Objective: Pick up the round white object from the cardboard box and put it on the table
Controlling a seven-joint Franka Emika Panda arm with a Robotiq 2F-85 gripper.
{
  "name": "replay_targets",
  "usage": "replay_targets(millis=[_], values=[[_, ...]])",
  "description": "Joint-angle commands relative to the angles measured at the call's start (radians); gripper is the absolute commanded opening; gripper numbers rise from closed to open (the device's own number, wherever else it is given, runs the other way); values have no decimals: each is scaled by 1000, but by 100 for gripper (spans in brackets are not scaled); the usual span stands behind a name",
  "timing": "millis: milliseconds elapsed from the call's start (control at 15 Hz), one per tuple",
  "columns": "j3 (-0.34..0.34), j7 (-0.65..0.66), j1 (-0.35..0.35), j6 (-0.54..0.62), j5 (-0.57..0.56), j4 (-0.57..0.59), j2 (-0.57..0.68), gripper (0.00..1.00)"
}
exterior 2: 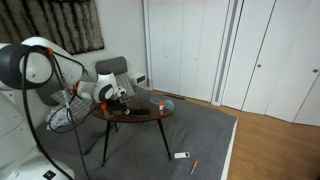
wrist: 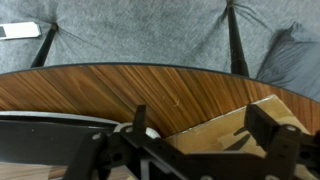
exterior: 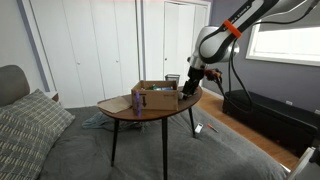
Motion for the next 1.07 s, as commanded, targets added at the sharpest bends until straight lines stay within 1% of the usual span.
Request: replay_targets(millis=[0,200,333,467,600,800,867,933,1000], values=[[-36,14,16,-250,24,26,-130,100],[-62,39,5,-468,-12,66,-227,100],[-75,57,-6,-544,-45,82,-285,100],[-89,49,-12,-594,-74,96,-342,100],[-94,43,-22,-599,-128,99,-404,100],[-95,21,-27,-521,-234,71,-502,100],[-97,27,-24,-487,-251,64,-526,100],[-113,-13,-2,-453,-239,58,-542,100],[-109,21,-7,-513,-222,100,-481,100]])
